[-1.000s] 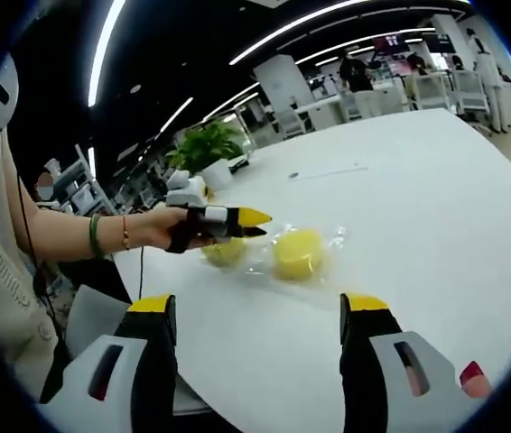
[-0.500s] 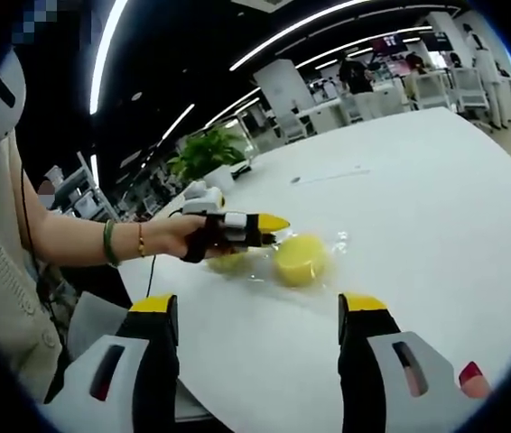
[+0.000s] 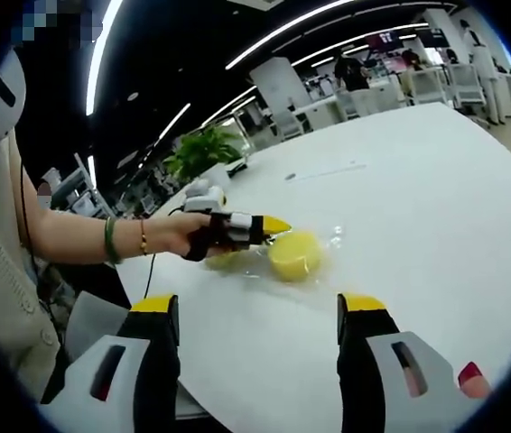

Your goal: Compare the silicone blocks by pressing each to a similar depth, holding the contact briefly, and releasing to observe deformation and rebound differences across the visible hardness samples.

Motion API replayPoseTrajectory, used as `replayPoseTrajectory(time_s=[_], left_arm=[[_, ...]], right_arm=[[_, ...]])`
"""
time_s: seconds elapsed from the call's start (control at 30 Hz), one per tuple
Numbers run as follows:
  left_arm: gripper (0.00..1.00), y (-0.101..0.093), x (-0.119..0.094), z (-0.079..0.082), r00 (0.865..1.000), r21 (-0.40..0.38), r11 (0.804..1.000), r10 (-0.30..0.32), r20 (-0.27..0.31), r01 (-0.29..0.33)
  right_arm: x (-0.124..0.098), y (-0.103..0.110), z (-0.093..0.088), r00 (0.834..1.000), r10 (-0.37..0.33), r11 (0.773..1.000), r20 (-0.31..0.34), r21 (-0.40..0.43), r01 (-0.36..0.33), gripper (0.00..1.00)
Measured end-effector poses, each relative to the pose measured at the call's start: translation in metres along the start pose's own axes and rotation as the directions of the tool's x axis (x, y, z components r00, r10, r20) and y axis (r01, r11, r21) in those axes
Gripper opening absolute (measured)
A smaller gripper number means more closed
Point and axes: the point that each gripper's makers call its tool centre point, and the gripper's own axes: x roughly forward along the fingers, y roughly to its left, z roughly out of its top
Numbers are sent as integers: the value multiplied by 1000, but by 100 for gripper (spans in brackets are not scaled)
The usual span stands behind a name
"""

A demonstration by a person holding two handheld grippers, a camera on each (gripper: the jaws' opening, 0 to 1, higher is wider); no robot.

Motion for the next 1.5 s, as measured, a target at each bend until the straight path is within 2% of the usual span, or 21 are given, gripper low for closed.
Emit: replayPoseTrajectory(time_s=[0.13,0.2,0.33,0.4,0.47,0.5,0.53,0.6,0.93,1.07,1.23,1.4,1.43,1.5], left_arm=[[17,5,4,2,1000,-21,1000,16,9,-15],[8,5,4,4,1000,-18,1000,14,18,-13],[0,3,7,7,999,47,999,16,32,-18],[0,2,7,7,999,55,998,14,34,-16],[0,2,7,8,999,102,995,18,38,-21],[0,2,6,9,999,154,988,11,43,-18],[0,1,6,8,999,138,990,14,41,-20],[0,0,6,9,999,163,986,10,39,-17],[0,-10,-4,12,999,192,981,10,41,-18],[0,-18,-13,11,999,236,972,-1,43,-10],[0,-32,-22,13,998,249,969,-29,54,14],[0,-43,-31,12,998,299,954,-37,46,21],[0,-45,-34,11,998,330,943,-39,38,25],[0,-48,-37,11,998,327,944,-46,34,32]], right_arm=[[-1,-1,-1,1000,-3,1000,-3,2,3,65],[-2,-2,-2,1000,-6,1000,-2,3,6,65],[-4,-5,-2,1000,-13,1000,-1,5,13,65],[-5,-6,-3,1000,-16,1000,-2,6,16,64],[-6,-6,-3,1000,-19,1000,-3,5,19,64],[-7,-6,-3,1000,-20,1000,-2,4,20,64],[-7,-6,-3,1000,-21,1000,-2,5,21,64],[-8,-5,-3,1000,-24,1000,0,3,24,64],[-12,-2,0,1000,-30,1000,5,-10,30,63],[-12,2,3,1000,-26,999,10,-21,26,63],[-14,7,6,1000,-22,999,13,-39,23,63],[-17,13,7,1000,-18,998,13,-57,19,63],[-17,15,7,1000,-17,998,11,-62,17,63],[-19,18,8,1000,-14,998,12,-65,15,63]])
